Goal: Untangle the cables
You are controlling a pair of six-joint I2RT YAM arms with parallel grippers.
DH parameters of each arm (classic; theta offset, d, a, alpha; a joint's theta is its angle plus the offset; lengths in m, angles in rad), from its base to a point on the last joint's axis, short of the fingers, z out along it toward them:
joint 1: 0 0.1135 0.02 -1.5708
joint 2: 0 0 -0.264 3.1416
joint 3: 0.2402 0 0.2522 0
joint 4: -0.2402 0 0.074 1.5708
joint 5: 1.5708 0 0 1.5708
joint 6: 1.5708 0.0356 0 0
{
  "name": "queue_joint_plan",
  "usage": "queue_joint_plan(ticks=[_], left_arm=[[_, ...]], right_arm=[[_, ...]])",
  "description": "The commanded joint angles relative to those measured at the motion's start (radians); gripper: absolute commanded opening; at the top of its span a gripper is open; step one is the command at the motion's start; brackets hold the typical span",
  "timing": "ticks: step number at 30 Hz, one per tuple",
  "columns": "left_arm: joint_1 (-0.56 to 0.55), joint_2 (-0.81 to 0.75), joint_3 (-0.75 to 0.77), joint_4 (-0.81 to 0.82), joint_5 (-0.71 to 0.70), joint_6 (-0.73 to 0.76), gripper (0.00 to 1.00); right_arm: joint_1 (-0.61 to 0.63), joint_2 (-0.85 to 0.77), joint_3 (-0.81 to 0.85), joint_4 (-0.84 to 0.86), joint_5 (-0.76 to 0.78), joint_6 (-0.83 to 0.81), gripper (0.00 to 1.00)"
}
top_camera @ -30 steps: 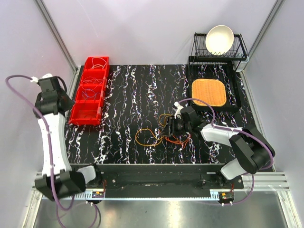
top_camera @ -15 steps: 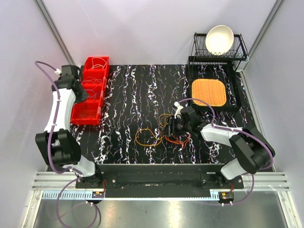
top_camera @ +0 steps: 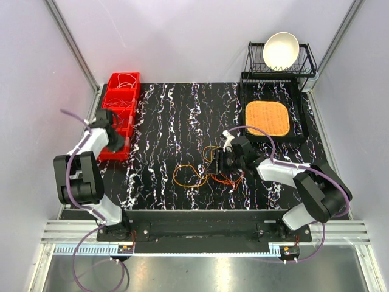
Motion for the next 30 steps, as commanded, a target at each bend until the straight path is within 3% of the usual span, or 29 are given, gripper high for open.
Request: queue_joint_plan(ticks=[1, 6, 11, 15, 16, 19, 30], left_arm=[[0.02, -0.102, -0.193, 0.229, 0.116, -0.194, 0.0], [0.055, -0.103, -0.243, 0.322, 0.19, -0.222, 0.0], [0.07, -0.049, -0.13, 0.257, 0.203, -0.174, 0.04], [0.07, -0.082, -0.097, 0.199, 0.188, -0.141, 0.24], [0.069, -0.095, -0.097, 0.191, 0.185, -0.136, 0.34], [0.069, -0.151, -0.096, 0.15, 0.18, -0.108, 0.45], [0.046, -0.354, -0.028, -0.02, 0.13, -0.002, 0.68]], right_arm=[[-0.005, -0.026, 0.017, 0.037, -0.012, -0.013, 0.5], [-0.005, -0.028, 0.014, 0.036, -0.012, -0.013, 0.5], [-0.005, -0.028, 0.017, 0.036, -0.01, -0.011, 0.5], [-0.005, -0.026, 0.016, 0.034, -0.009, -0.011, 0.5], [-0.005, -0.026, 0.017, 0.036, -0.009, -0.013, 0.5], [-0.005, -0.025, 0.019, 0.033, -0.009, -0.011, 0.5], [-0.007, -0.02, 0.019, 0.034, -0.006, -0.01, 0.5]])
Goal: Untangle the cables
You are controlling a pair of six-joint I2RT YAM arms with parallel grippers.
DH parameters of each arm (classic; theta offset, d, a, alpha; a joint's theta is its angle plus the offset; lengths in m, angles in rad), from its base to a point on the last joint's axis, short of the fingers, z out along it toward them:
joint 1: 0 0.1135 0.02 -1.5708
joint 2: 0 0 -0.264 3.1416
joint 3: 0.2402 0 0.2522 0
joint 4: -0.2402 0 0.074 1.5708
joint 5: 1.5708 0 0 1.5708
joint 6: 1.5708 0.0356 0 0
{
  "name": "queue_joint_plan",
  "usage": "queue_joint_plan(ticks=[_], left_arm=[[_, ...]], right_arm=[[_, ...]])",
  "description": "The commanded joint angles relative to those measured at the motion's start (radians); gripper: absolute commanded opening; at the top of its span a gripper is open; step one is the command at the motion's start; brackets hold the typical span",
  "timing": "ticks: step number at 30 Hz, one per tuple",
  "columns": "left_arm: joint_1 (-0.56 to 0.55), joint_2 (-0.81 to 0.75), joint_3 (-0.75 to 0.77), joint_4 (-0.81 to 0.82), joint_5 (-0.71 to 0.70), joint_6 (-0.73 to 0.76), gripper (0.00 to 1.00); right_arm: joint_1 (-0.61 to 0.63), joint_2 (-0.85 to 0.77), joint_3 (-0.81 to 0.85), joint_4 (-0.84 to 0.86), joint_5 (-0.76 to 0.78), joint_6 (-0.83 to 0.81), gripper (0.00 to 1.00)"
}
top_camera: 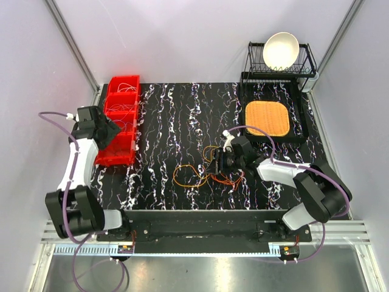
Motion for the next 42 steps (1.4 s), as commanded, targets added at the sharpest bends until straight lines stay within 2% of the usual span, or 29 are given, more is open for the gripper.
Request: queue_joint_plan(ticks=[1, 7, 10, 11, 15, 19, 24, 28, 37, 42], left_arm=[[-0.016, -0.076, 0.058, -0.048, -0.005, 0.061, 0.7], [-0.097, -0.108, 0.082, -0.057, 0.049, 0.13, 0.75], [-0.189, -0.108, 0.105, -0.079, 0.011, 0.159, 0.75], [-0.252, -0.105, 0.104, -0.08, -0.019, 0.166, 0.75], [-0.39, -0.055, 0.064, -0.08, -0.098, 0.166, 0.74], [-0.52, -0.009, 0.003, -0.011, -0.083, 0.169, 0.71], [-0.617, 0.068, -0.043, 0.081, -0.015, 0.102, 0.68], [-0.733, 0.129, -0.037, 0.118, -0.038, 0.063, 0.66], [-0.821, 0.217, -0.047, 0.205, -0.04, 0.015, 0.62], [-0.824, 0.159, -0.08, 0.197, -0.107, -0.005, 0.62]], right_arm=[[-0.005, -0.02, 0.021, 0.027, -0.004, -0.01, 0.5], [-0.005, -0.023, 0.018, 0.027, 0.0, -0.008, 0.5], [-0.005, -0.025, 0.018, 0.027, 0.003, -0.008, 0.5], [-0.005, -0.025, 0.018, 0.027, 0.005, -0.007, 0.5], [-0.007, -0.029, 0.012, 0.028, 0.011, -0.005, 0.5], [-0.007, -0.04, 0.007, 0.031, 0.019, -0.002, 0.5], [-0.007, -0.097, -0.036, 0.06, 0.054, 0.012, 0.5], [-0.008, -0.141, -0.074, 0.089, 0.072, 0.019, 0.5], [-0.005, -0.115, -0.051, 0.091, 0.019, -0.002, 0.52], [-0.004, -0.051, 0.019, 0.05, -0.076, -0.039, 0.55]])
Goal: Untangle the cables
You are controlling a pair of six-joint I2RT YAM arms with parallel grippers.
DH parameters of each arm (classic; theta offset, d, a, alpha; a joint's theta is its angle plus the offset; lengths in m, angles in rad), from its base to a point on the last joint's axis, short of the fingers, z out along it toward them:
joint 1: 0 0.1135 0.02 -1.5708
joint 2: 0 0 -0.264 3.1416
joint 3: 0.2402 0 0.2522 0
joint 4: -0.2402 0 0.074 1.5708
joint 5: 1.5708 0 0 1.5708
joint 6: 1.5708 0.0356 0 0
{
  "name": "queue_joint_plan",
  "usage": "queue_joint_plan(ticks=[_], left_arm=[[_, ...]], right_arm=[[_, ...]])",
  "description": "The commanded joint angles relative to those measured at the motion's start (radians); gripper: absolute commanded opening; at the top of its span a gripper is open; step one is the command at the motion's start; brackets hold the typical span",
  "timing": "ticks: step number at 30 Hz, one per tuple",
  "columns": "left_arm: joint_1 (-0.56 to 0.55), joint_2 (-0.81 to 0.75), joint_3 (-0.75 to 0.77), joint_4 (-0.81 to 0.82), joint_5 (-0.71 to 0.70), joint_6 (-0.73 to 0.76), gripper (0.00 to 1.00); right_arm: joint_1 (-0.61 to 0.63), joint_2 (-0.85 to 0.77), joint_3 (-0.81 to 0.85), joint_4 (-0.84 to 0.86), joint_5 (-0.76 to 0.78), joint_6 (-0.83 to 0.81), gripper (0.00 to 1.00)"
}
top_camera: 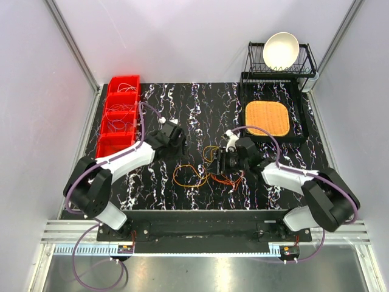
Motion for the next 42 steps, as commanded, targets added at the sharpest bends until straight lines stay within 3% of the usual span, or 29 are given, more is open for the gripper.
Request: queue_joint_plan(ticks=[1, 10, 22, 25, 26, 28, 30, 36, 42], left_arm=[[-0.006, -0.066, -0.032, 0.036, -0.079, -0.03, 0.63], [0.014, -0.269, -0.133, -0.015, -0.15, -0.018, 0.66], [0.076, -0.49, -0.241, -0.095, -0.171, 0.049, 0.68], [0.086, -0.517, -0.261, -0.096, -0.168, 0.055, 0.68], [0.086, -0.52, -0.262, -0.096, -0.167, 0.057, 0.68], [0.088, -0.536, -0.262, -0.101, -0.165, 0.057, 0.68], [0.089, -0.551, -0.259, -0.11, -0.153, 0.055, 0.68], [0.091, -0.629, -0.17, -0.17, -0.133, 0.094, 0.65], [0.091, -0.62, 0.055, -0.228, -0.036, 0.186, 0.63]], right_arm=[[-0.002, 0.075, 0.1, -0.014, -0.093, -0.055, 0.55], [0.098, 0.29, 0.344, -0.161, -0.084, -0.117, 0.56], [0.141, 0.437, 0.47, -0.269, -0.01, -0.106, 0.53], [0.15, 0.454, 0.492, -0.281, -0.006, -0.109, 0.47], [0.153, 0.457, 0.498, -0.283, -0.004, -0.11, 0.31], [0.155, 0.454, 0.509, -0.283, -0.003, -0.107, 0.12], [0.156, 0.446, 0.519, -0.286, 0.002, -0.107, 0.0], [0.156, 0.333, 0.656, -0.401, 0.003, -0.159, 0.0], [0.156, 0.215, 0.814, -0.497, -0.076, -0.228, 0.0]])
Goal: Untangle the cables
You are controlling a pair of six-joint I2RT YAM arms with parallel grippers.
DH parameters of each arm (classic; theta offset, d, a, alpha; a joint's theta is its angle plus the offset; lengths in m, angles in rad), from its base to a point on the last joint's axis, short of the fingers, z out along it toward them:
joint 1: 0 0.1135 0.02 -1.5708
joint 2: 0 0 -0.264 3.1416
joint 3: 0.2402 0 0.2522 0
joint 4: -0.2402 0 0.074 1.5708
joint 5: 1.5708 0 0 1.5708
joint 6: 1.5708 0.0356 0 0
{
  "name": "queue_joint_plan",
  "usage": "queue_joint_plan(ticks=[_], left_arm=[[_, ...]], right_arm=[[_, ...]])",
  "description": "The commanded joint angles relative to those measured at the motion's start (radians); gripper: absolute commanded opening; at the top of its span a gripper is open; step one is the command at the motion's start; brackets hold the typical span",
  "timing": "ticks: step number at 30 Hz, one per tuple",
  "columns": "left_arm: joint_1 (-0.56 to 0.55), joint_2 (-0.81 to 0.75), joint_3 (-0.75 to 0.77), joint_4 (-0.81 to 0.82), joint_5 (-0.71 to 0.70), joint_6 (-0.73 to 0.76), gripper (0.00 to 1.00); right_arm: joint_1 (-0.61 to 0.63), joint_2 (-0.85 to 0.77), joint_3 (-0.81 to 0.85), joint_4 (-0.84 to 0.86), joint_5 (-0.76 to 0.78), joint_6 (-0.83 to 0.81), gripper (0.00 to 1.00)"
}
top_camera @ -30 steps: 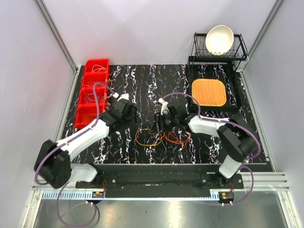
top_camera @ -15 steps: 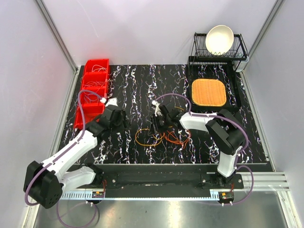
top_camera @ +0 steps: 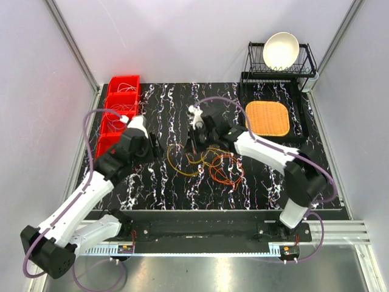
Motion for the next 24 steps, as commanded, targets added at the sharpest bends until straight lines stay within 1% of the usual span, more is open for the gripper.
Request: queue_joint_plan(ticks=[1, 3, 4, 5, 10, 12, 15, 17, 21, 24], left_arm=[[0.002, -0.005, 0.191, -0.005, 0.115, 0.104, 0.62], [0.002, 0.002, 0.25, 0.001, 0.156, 0.135, 0.58], [0.004, 0.005, 0.267, 0.015, 0.201, 0.178, 0.57], [0.002, 0.009, 0.283, 0.017, 0.212, 0.195, 0.56], [0.002, 0.044, 0.393, 0.018, 0.261, 0.321, 0.59], [0.002, 0.056, 0.447, 0.014, 0.274, 0.344, 0.59], [0.002, 0.059, 0.502, 0.009, 0.343, 0.402, 0.59], [0.002, 0.061, 0.525, 0.0, 0.393, 0.448, 0.6], [0.002, 0.081, 0.582, -0.046, 0.45, 0.5, 0.6], [0.004, 0.099, 0.571, -0.072, 0.478, 0.539, 0.55]], right_arm=[[0.007, -0.137, 0.133, -0.065, -0.079, -0.081, 0.0], [0.009, -0.156, 0.165, -0.074, -0.117, -0.102, 0.0], [0.007, -0.171, 0.176, -0.081, -0.129, -0.107, 0.0], [0.007, -0.179, 0.184, -0.084, -0.138, -0.112, 0.0], [0.007, -0.197, 0.248, -0.125, -0.24, -0.141, 0.0], [0.007, -0.197, 0.274, -0.143, -0.279, -0.161, 0.0], [0.009, -0.196, 0.293, -0.196, -0.292, -0.196, 0.0], [0.009, -0.194, 0.294, -0.22, -0.3, -0.214, 0.0], [0.007, -0.188, 0.296, -0.255, -0.316, -0.254, 0.0], [0.007, -0.196, 0.291, -0.254, -0.339, -0.267, 0.0]])
